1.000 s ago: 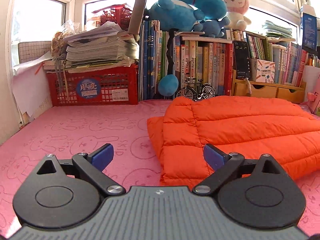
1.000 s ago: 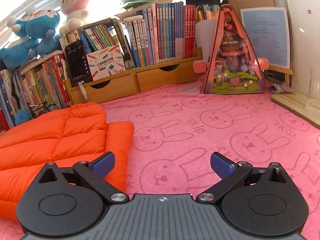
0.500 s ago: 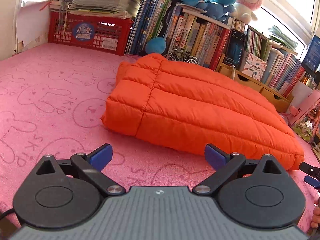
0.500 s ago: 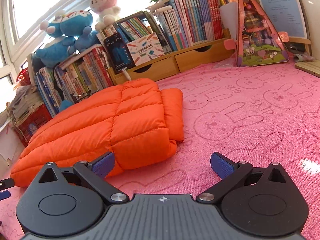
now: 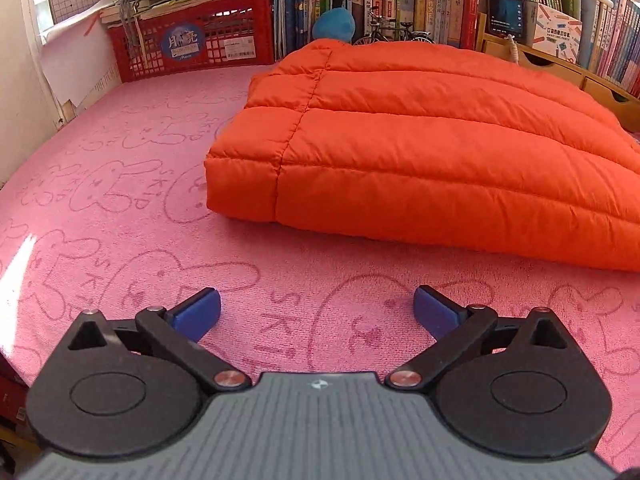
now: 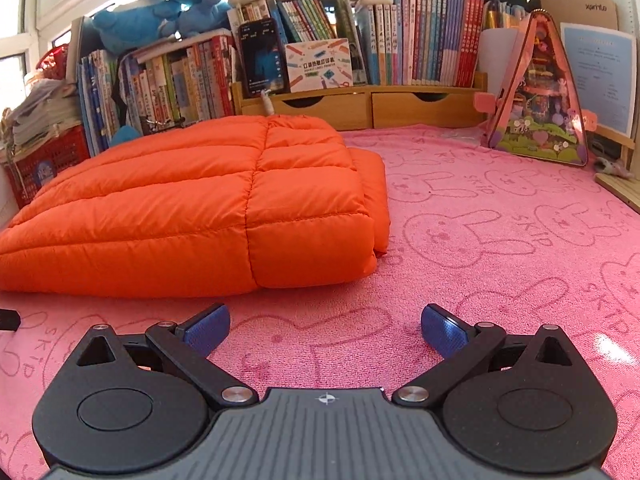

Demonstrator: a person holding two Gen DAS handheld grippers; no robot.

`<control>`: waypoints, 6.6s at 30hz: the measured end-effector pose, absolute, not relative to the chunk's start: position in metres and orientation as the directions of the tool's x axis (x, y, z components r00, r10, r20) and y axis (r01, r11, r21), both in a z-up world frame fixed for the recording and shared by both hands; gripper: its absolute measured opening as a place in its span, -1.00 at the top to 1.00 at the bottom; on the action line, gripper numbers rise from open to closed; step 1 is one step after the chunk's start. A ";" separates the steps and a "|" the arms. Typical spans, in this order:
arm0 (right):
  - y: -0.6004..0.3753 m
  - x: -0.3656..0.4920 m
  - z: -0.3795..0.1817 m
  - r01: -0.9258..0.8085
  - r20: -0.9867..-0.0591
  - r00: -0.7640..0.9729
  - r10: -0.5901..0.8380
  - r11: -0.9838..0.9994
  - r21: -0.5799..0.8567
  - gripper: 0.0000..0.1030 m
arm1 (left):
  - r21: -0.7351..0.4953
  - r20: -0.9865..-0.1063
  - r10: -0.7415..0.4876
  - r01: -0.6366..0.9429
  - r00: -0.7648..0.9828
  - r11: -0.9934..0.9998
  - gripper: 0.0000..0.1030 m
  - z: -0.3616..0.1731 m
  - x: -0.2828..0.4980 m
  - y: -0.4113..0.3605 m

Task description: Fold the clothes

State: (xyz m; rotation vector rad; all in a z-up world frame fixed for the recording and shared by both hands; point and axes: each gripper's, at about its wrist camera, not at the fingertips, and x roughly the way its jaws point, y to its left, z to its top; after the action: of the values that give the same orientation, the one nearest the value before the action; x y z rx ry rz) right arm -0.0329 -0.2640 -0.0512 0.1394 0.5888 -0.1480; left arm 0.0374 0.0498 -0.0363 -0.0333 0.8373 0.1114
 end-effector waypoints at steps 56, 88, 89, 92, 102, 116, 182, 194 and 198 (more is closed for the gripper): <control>-0.305 -0.011 -0.026 0.059 -0.476 0.878 0.053 0.974 0.217 -0.93 | 0.065 -0.736 0.087 -0.058 0.671 0.996 -1.00 -0.030 0.046 0.064; -0.399 0.007 -0.045 -0.214 -0.414 0.714 0.566 0.738 0.640 -0.81 | -0.039 -0.664 0.138 -0.219 0.735 0.975 -1.00 0.017 0.087 0.099; -0.410 0.012 -0.049 -0.149 -0.401 0.727 0.558 0.698 0.701 -0.81 | -0.030 -0.658 0.165 -0.244 0.735 0.969 -1.00 0.016 0.086 0.106; -0.414 0.031 -0.051 -0.058 -0.417 0.744 0.523 0.671 0.739 -0.83 | 0.051 -0.622 0.274 -0.311 0.734 0.949 -1.00 0.015 0.083 0.120; -0.383 0.094 -0.051 -0.028 -0.488 0.728 0.483 0.731 0.682 -0.48 | -0.166 -0.586 0.170 -0.322 0.792 0.932 -1.00 0.003 0.083 0.182; -0.365 0.028 -0.035 -0.054 -0.558 0.740 0.376 0.860 0.508 -0.81 | -0.506 -0.497 -0.393 0.109 0.774 0.856 -1.00 -0.036 0.108 0.214; -0.004 0.136 0.078 -0.474 -0.537 0.778 0.325 0.865 -0.165 -0.22 | -0.562 -0.244 -0.439 0.242 0.865 0.791 -0.91 -0.014 0.071 0.238; -0.213 0.187 0.019 -0.045 -0.592 0.803 -0.068 0.984 -0.174 -0.10 | 0.050 -0.459 0.015 0.009 0.888 0.999 -0.76 -0.019 0.156 0.109; -0.293 0.174 -0.003 0.186 -0.622 0.754 -0.211 0.977 -0.106 -0.10 | 0.041 -0.492 0.064 -0.050 0.868 0.998 -0.77 -0.020 0.157 0.120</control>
State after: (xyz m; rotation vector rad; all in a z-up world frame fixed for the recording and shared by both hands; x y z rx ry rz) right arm 0.1743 -0.2925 -0.0026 -0.0379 0.6827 -0.2167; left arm 0.1572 0.1203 -0.0204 0.0275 0.5160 0.0592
